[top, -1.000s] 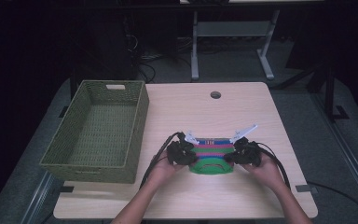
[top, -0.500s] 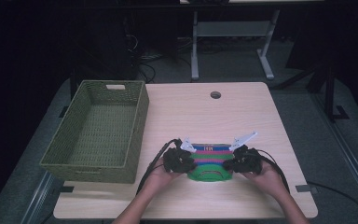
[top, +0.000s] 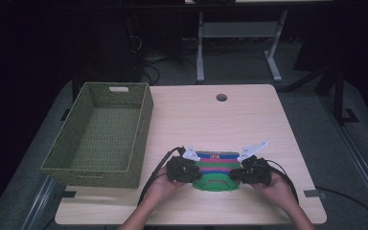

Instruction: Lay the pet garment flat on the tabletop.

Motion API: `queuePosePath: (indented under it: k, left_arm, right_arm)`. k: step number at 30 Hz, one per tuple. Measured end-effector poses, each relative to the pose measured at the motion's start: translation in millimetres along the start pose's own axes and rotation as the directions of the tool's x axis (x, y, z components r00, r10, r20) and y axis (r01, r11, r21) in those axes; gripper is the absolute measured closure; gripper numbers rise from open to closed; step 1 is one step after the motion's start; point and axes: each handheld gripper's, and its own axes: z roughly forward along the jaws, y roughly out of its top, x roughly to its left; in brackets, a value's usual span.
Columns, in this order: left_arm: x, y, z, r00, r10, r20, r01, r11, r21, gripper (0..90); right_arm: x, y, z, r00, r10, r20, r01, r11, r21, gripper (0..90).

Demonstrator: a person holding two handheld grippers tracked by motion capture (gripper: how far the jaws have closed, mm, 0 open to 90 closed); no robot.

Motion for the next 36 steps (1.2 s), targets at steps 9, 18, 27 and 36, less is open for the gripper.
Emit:
queuePosePath:
  k: [9, 18, 27, 36]
  left_arm:
    - [-8.7, -4.2, -0.8, 0.9999, -0.004, 0.010, 0.004, 0.9998, -0.022, 68.1]
    - [-16.5, -10.1, -4.8, 0.9995, 0.020, 0.024, -0.020, 0.9997, -0.016, 67.7]
    - [-22.2, -16.8, -7.7, 0.9995, 0.028, 0.018, -0.027, 0.9990, -0.035, 67.5]
    - [-25.2, -21.7, -10.0, 0.9995, 0.026, 0.019, -0.025, 0.9985, -0.049, 65.4]
  right_arm:
    - [9.4, -5.0, -3.1, 0.9996, -0.026, 0.011, 0.026, 1.000, 0.005, 77.7]
    - [18.1, -14.1, -5.5, 0.9999, -0.015, 0.000, 0.015, 1.000, -0.021, 77.5]
    - [25.6, -19.2, -5.5, 0.9993, -0.036, 0.005, 0.036, 0.999, -0.039, 75.5]
    - [33.2, -24.2, -5.5, 0.9989, -0.042, 0.021, 0.043, 0.997, -0.063, 74.9]
